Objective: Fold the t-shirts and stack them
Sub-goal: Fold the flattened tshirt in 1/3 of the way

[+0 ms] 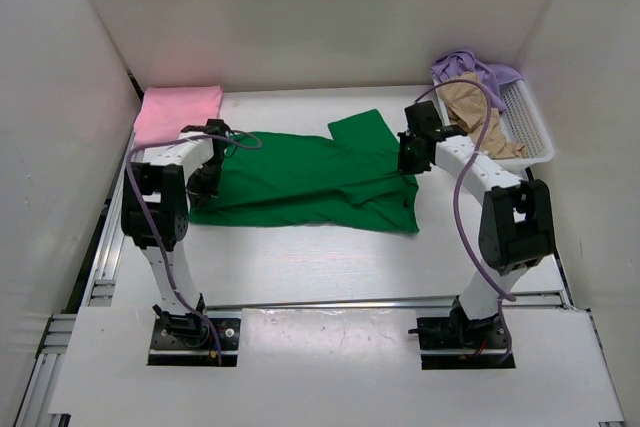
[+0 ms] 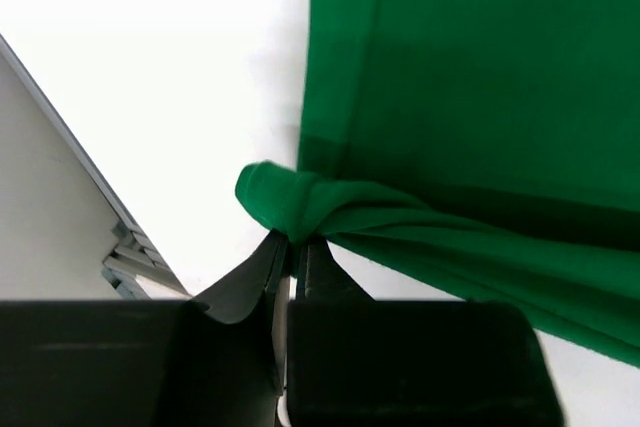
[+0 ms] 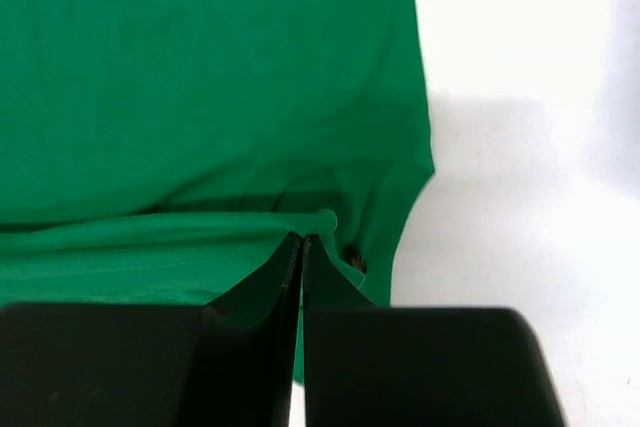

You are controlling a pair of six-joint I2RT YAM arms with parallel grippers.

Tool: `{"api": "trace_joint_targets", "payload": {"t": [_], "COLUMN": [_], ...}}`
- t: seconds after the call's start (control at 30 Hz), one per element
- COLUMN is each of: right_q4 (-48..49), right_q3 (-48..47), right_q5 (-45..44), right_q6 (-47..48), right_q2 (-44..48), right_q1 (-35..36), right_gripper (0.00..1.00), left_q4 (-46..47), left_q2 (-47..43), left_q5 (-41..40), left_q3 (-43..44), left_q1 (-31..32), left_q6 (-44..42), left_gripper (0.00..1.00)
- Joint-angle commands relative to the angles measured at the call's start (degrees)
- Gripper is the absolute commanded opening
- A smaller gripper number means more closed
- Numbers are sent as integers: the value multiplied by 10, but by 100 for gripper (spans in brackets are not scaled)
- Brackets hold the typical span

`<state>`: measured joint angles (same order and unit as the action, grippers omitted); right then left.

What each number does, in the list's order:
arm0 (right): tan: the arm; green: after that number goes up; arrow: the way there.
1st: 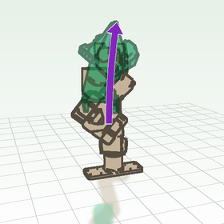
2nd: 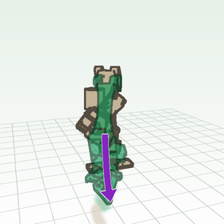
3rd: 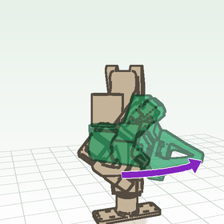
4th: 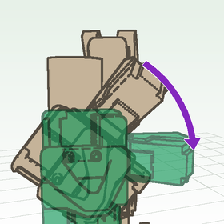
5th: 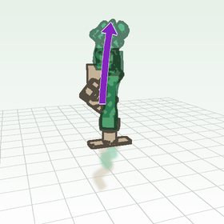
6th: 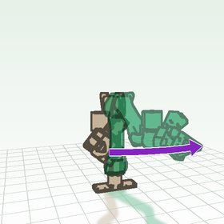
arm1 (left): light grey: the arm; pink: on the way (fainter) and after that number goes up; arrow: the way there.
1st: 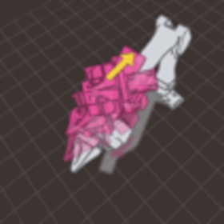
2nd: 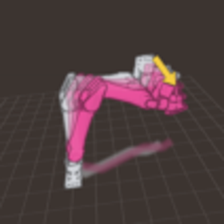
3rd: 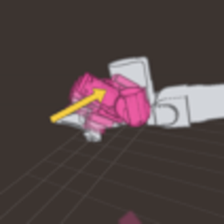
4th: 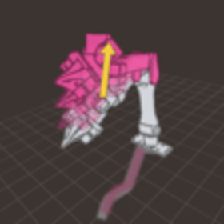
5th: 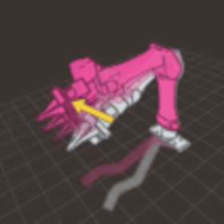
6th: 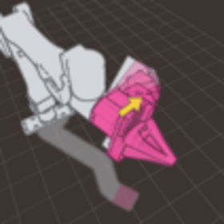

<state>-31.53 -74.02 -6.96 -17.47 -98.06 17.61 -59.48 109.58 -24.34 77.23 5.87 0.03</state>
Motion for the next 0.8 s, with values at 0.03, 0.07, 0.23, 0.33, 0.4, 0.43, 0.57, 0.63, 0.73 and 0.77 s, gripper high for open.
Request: {"api": "trace_joint_targets", "payload": {"t": [0.03,0.07,0.23,0.33,0.4,0.43,0.57,0.63,0.73,0.77], "right_q4": [-24,-24,-24,-24,-35,-41,-63,-70,-86,-86], "right_q3": [-35,-35,-42,-58,-79,-89,-129,-135,-129,-123], "right_q5": [-26,-26,-13,-13,-13,-13,12,18,18,10], "right_q6": [37,37,37,37,31,24,24,24,11,11], "right_q2": [-23,-23,-28,-57,-86,-95,-124,-111,-68,-53], "right_q1": [-13,-18,-25,-30,-42,-47,-47,-47,-47,-47], "right_gripper": [0,0,0,0,0,0,33,70,78,79], "left_q4": [-3,-3,-3,-3,-31,-41,-113,-114,-108,-108], "left_q2": [14,19,33,68,106,120,163,129,66,51], "left_q5": [-43,-43,-36,-7,18,26,102,147,182,198], "left_q3": [50,56,104,164,203,249,339,293,204,142], "left_q1": [-2,-2,-15,-43,-68,-79,-134,-147,-147,-147], "left_q6": [0,0,0,0,0,0,0,0,0,0], "left_gripper": [16,18,36,58,61,61,65,70,72,72]}}
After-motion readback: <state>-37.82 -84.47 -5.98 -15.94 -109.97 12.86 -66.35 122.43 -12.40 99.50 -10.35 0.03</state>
